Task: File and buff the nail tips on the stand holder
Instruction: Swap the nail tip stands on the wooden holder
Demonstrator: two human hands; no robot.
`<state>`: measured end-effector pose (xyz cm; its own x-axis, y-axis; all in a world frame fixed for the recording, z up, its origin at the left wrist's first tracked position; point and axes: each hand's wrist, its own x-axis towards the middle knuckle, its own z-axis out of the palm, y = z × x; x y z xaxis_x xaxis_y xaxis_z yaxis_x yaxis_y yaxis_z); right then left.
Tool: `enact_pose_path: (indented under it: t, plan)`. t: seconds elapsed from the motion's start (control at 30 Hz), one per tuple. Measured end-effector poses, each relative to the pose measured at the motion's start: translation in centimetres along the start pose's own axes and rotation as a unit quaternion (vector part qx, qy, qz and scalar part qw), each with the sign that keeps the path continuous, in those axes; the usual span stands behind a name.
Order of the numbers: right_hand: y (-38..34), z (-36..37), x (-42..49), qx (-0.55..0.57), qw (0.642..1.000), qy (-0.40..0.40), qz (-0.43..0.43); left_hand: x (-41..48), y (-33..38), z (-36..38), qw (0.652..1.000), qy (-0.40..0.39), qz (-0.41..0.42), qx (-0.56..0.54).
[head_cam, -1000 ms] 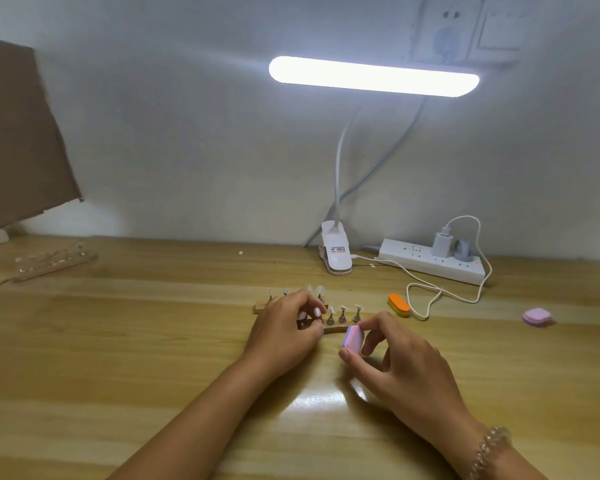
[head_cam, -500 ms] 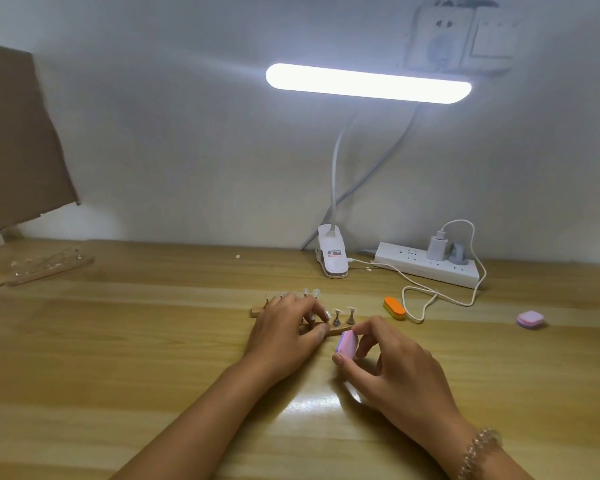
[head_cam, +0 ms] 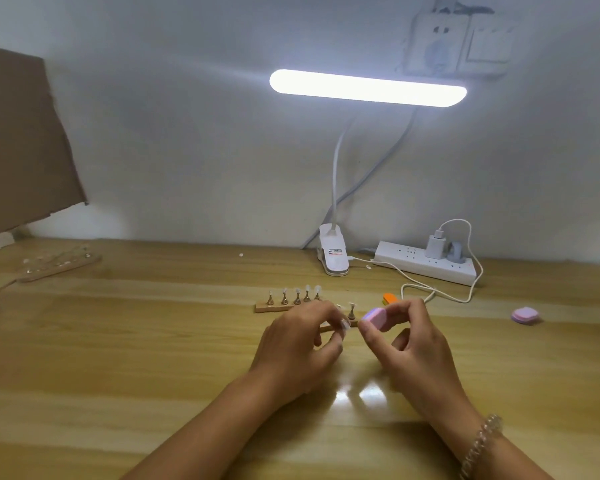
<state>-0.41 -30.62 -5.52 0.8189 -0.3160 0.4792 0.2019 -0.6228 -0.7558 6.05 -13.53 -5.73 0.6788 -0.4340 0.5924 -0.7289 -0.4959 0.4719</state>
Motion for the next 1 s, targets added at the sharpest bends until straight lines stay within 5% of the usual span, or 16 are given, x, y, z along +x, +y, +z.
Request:
enact_pose_path:
  t: [0.27,0.57,1.0]
  plan:
    - [0.0,0.1,-0.3,-0.037,0.999,-0.031,-0.005,-0.4,-0.4,-0.2,0.998,-0.061,-0.017,-0.025]
    - [0.2,0.1,0.0,-0.023,0.999,-0.042,0.019,-0.4,0.0,-0.4,0.998,-0.031,-0.030,-0.041]
    - [0.9,0.1,0.5,-0.019,0.999,-0.009,0.034,-0.5,-0.1,0.2,0.992,-0.101,-0.038,0.070]
